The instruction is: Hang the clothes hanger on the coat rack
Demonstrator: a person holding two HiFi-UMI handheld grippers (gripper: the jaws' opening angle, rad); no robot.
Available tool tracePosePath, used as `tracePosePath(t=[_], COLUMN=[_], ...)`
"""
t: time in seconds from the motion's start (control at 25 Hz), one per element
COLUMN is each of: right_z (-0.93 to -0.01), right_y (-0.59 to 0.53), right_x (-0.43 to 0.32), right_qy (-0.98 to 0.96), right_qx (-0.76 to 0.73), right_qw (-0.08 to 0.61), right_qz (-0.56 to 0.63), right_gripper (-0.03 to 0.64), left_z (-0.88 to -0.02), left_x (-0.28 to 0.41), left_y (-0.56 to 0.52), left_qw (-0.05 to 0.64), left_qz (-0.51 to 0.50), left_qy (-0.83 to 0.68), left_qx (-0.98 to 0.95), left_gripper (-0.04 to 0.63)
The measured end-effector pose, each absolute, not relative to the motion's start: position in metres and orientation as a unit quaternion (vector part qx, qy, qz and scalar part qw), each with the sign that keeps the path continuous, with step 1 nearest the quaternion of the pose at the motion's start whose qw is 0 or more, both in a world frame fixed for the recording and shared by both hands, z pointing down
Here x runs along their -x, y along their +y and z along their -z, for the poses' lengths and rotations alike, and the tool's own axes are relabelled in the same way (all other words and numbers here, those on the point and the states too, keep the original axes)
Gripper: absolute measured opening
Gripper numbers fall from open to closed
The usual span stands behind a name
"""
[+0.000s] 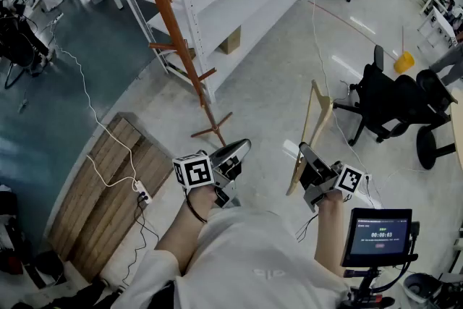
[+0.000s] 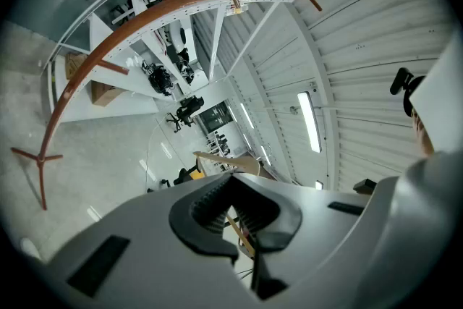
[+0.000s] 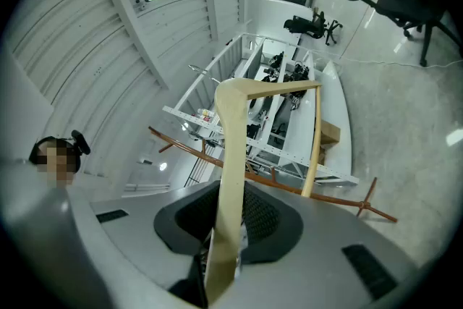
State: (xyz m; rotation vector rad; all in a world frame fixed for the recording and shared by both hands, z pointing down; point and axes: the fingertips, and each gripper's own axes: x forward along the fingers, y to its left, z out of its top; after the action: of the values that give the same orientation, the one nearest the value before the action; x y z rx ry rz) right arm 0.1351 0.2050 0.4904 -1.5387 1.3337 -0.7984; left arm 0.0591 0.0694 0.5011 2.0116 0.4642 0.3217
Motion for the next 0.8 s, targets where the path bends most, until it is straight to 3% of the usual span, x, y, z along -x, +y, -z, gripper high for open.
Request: tracePosePath(t=[0.32,0.8], right_z=[-0.471,-0.464], right_y=[0.085,-0.03], right_x=[-0.191,-0.24], right_qy=[0.581,0.667], right_qx=[0.601,0.506], right_qw=[0.44,0.386], right_qz=[0.328,0.388], right_gripper=[0.086,0.086], left_z=[-0.485,-0.479], left_x=[-0.106,-0.118], left_y=[-0.022,-0.097], left_qw=[0.495,0.505], left_qz=[-0.111,-0.034], left_qy=[0.18,0.049], left_qx=[-0.843,-0.861], left_gripper=[0.006,0.006])
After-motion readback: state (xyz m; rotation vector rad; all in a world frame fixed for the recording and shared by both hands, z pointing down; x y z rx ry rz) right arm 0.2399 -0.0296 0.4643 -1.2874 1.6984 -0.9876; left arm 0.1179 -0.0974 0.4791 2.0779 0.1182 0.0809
